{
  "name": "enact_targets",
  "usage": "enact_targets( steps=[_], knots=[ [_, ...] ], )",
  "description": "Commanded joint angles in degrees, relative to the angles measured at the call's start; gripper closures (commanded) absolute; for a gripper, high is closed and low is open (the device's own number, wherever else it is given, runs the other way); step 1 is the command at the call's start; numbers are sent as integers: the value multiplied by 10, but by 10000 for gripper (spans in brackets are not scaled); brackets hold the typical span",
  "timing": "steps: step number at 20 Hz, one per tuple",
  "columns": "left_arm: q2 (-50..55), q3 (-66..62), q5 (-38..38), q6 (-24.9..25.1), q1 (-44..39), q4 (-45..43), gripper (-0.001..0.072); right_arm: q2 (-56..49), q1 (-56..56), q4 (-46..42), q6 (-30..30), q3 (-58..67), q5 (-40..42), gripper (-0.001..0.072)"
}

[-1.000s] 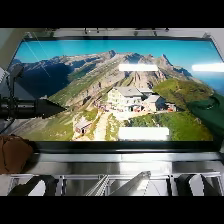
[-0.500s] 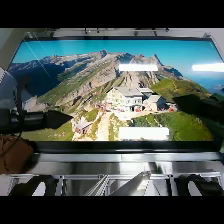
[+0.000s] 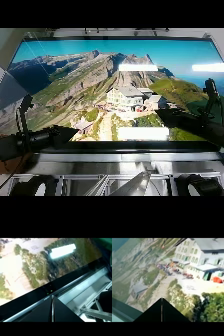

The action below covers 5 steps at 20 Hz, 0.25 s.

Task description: Fold the shirts.

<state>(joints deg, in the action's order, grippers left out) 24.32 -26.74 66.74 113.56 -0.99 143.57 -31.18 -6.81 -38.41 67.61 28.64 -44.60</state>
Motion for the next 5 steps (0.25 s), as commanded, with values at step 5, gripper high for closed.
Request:
enact_targets(
  steps=[5],
  knots=[
    [-10, 5, -12, -6, -3, 0, 685, 1, -5, 2, -2, -3, 7, 685]
  ],
)
